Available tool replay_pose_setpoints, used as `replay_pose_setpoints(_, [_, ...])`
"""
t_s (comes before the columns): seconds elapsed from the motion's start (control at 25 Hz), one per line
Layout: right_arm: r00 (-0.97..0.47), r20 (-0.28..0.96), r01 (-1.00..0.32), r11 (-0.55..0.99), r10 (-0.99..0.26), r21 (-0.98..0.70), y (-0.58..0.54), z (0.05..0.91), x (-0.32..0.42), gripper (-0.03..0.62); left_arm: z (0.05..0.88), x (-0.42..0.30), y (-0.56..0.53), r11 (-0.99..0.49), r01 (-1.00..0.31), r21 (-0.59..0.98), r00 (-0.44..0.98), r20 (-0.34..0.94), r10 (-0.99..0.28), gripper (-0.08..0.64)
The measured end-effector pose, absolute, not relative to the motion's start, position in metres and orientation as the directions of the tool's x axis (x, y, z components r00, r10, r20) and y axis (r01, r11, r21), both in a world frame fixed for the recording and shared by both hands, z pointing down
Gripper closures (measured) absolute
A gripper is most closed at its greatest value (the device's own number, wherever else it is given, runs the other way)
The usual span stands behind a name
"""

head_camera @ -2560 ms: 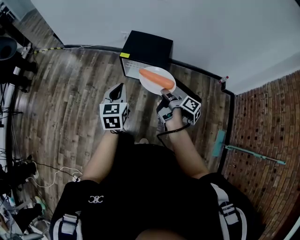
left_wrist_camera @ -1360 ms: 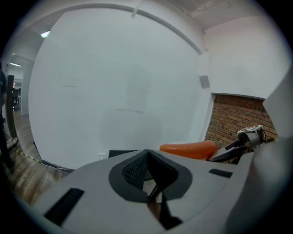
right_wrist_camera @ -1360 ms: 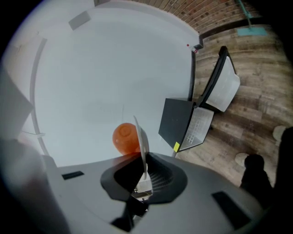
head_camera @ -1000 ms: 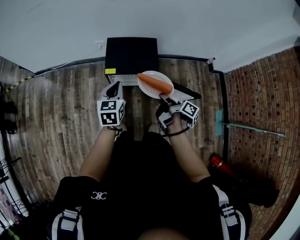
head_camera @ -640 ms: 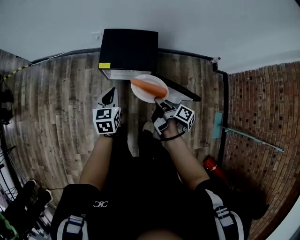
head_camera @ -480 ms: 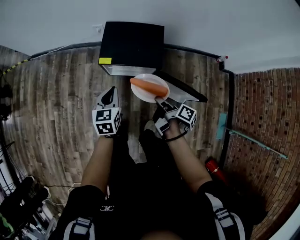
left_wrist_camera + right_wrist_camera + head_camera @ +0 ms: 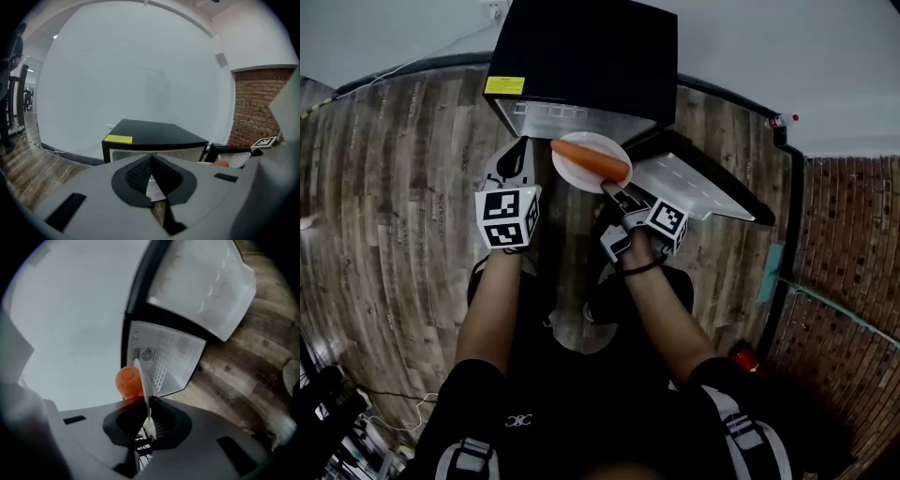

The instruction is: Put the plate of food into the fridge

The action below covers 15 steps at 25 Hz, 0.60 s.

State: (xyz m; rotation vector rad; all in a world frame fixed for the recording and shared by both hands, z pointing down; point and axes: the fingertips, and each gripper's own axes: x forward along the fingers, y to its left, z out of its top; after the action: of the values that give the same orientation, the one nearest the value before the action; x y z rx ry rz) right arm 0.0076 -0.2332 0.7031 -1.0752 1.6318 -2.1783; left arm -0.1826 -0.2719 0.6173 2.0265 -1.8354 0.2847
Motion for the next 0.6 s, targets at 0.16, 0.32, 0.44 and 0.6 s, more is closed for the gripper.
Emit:
replay_pose_setpoints(0.16, [-0.692,0.396,-0.196,-0.37,-0.604,-0.908,-0.253,0.803,-0.009,0.563,0.691,-0.186,-0.299,-0.075,-0.985,0.157,0.128,0.359,-0.925,0.568])
replay_pose_setpoints(0.32, [-0.663,0.398,-0.172,-0.388,-0.634,-0.905,-0.271,0.882,-0.019,0.563,0.746,-0.168,-0.315,-0.133,-0.978,0.163,0.181,0.329,-0.927,0.568])
replay_pose_setpoints(0.44, [-0.631,0.419,-0.177,-0.404,-0.653,-0.897,-0.285,0.917,-0.02,0.561,0.775,-0.157,-0.315,-0.153,-0.97,0.187,0.21,0.339,-0.917,0.568])
replay_pose_setpoints(0.6, [-0.581,0.425,-0.177,-0.402,-0.694,-0.898,-0.304,0.934,-0.015,0.56,0.781,-0.146,-0.316,-0.163,-0.952,0.258,0.245,0.329,-0.912,0.568])
